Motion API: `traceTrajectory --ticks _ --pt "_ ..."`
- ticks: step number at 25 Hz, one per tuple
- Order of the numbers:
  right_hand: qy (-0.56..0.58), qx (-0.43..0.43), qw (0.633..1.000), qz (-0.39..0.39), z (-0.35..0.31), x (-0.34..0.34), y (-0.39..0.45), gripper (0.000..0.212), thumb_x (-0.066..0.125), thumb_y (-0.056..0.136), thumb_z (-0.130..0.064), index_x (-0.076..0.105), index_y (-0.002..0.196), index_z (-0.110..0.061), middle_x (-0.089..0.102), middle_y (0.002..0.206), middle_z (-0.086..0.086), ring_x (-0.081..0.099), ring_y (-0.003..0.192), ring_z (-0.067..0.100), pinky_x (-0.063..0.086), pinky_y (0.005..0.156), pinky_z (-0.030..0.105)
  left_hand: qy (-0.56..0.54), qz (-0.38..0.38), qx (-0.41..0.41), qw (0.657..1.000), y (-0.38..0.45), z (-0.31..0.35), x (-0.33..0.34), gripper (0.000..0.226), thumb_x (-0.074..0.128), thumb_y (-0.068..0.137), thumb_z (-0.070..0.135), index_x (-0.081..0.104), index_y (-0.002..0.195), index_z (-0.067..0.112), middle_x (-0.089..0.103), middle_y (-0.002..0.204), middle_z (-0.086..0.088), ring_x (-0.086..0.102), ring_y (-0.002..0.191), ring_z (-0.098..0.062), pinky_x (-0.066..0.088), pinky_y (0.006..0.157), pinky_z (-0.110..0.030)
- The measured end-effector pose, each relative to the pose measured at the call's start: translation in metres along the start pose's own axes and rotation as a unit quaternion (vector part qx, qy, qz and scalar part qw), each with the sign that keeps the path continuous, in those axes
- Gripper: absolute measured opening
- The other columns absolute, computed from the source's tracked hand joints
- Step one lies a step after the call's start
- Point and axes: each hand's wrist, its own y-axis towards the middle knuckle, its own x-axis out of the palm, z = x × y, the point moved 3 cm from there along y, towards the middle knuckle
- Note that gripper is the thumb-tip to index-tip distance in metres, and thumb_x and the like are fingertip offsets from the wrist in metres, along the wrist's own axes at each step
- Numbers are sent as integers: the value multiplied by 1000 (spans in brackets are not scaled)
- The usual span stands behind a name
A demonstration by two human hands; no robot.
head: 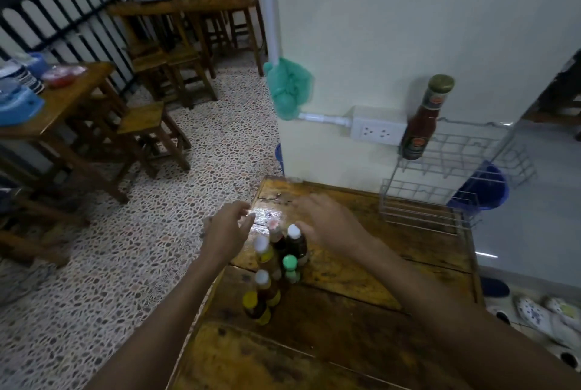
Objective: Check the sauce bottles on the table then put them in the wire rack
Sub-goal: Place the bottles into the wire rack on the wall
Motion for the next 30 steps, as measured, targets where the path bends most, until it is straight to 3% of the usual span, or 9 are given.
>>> traceTrajectory --ticks 2,4,7,10,14,17,20,25,30 --pt "-42 -62 996 -54 -28 30 16 46 62 94 -35 54 137 -18 60 132 7 52 120 29 51 91 42 -17 -44 -29 998 -9 -40 2 27 67 95 13 68 118 28 69 109 9 68 100 -14 50 100 -57" --pt "-97 -111 982 -120 -44 56 31 51 65 91 -36 51 138 -23 60 127 7 53 114 29 54 83 46 -19 -117 -26 993 -19 -59 12 39 70 91 5 67 122 27 70 115 6 68 105 -16 55 97 -48" --pt "-111 -86 965 -219 -52 84 45 48 65 90 -29 49 135 -24 60 115 11 57 102 30 54 71 42 -96 -199 -23 975 -33 -63 28 43 78 89 12 66 124 32 67 114 12 68 102 -10 56 73 -20" --pt "-60 -53 967 -241 -58 91 47 38 61 92 -15 54 130 -13 64 102 14 60 93 32 47 63 36 -175 -229 -12 957 -37 -53 39 41 80 88 13 67 116 39 69 111 11 66 100 -8 53 66 -15" --pt "-23 -54 980 -191 -67 73 46 33 63 94 -17 55 126 -17 64 102 9 58 85 25 45 63 35 -219 -231 -19 948 -31 -55 32 49 86 82 13 69 107 51 71 110 16 68 101 -10 58 66 -23" --pt "-11 -64 987 -148 -82 48 56 27 63 94 -24 52 119 -21 66 97 8 58 81 25 51 63 41 -210 -215 11 954 -26 -56 8 51 92 75 26 70 118 43 74 114 16 68 109 -5 59 85 -35" --pt "26 -57 992 -105 -95 13 70 35 69 91 -31 46 117 -28 66 96 6 62 82 26 54 65 43 -245 -198 46 948 -16 -38 -35 52 90 78 22 67 122 37 75 115 12 69 113 -7 55 89 -35" --pt "93 -40 995 20 -112 -100 88 43 74 89 -29 46 122 -23 61 83 -5 59 70 9 43 58 26 -296 -182 128 929 19 46 -118 55 84 83 12 61 132 25 70 131 0 68 121 -18 58 96 -44" --pt "144 4 975 167 -89 -226 75 47 80 83 -33 51 119 -22 73 93 -4 66 77 1 50 66 13 -302 -129 224 917 53 178 -150 53 80 90 12 60 138 19 69 125 -4 71 111 -21 63 84 -48"
